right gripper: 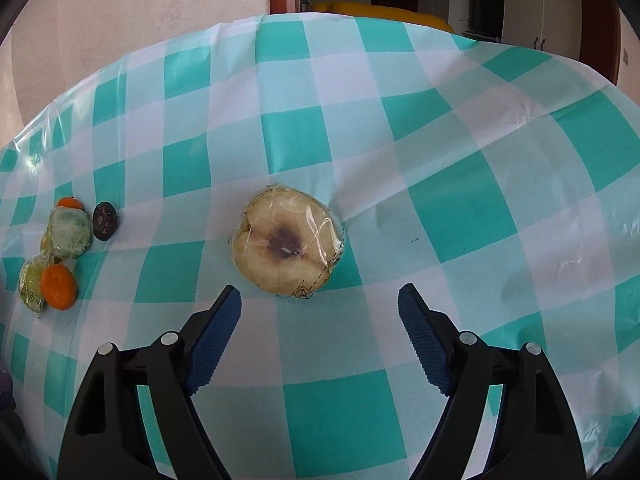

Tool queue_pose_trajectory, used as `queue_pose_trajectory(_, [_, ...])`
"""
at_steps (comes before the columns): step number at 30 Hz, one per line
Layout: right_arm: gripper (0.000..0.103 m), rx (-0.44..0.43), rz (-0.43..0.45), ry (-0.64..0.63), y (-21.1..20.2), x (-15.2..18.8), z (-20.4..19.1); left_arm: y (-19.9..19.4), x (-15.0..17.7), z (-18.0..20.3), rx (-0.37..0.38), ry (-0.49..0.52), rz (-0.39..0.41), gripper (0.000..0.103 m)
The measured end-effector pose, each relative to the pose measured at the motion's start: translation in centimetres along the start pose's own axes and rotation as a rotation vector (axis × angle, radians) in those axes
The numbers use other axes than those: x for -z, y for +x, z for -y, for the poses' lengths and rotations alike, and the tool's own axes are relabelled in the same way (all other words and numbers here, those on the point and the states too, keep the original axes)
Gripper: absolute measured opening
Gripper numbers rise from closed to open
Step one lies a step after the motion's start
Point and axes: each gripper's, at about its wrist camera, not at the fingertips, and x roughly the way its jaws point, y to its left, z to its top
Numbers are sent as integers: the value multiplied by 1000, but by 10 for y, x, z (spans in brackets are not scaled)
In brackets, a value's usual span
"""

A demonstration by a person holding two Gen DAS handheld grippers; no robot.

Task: Organize fruits
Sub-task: 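Grasp the bagged halved fruit with the right gripper while the left grasps an orange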

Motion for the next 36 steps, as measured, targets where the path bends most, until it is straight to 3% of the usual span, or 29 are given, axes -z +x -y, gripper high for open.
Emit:
queue_pose_trajectory(10, [79,20,-78,-51,38,-26,-28,4,1,5,11,18,-21,101])
queue_pose_trajectory(12, [75,31,-110,-49,44,-26,-27,4,2,6,9,23,-24,101])
queue_pose_trajectory(14, [62,-15,-114,1,45,-25,-18,4,2,6,6,27,-27,101])
queue_pose_trajectory(21, [61,-204,-44,322,32,-7,45,4,4,11,16,56,-34,101])
queue_pose_trajectory(28, [61,-210,-23,391,25,2,57,23,-7,20,14,71,-85,101])
queue_pose_trajectory(31, [61,-208,11,367,17,4,55,38,-19,31,13,77,-82,95])
queue_pose_trajectory(33, [61,-212,27,343,18,-8,48,53,-28,40,-31,106,-88,92])
queue_pose_trajectory(36, [61,-222,26,337,16,-10,49,78,-42,45,-47,96,-125,77])
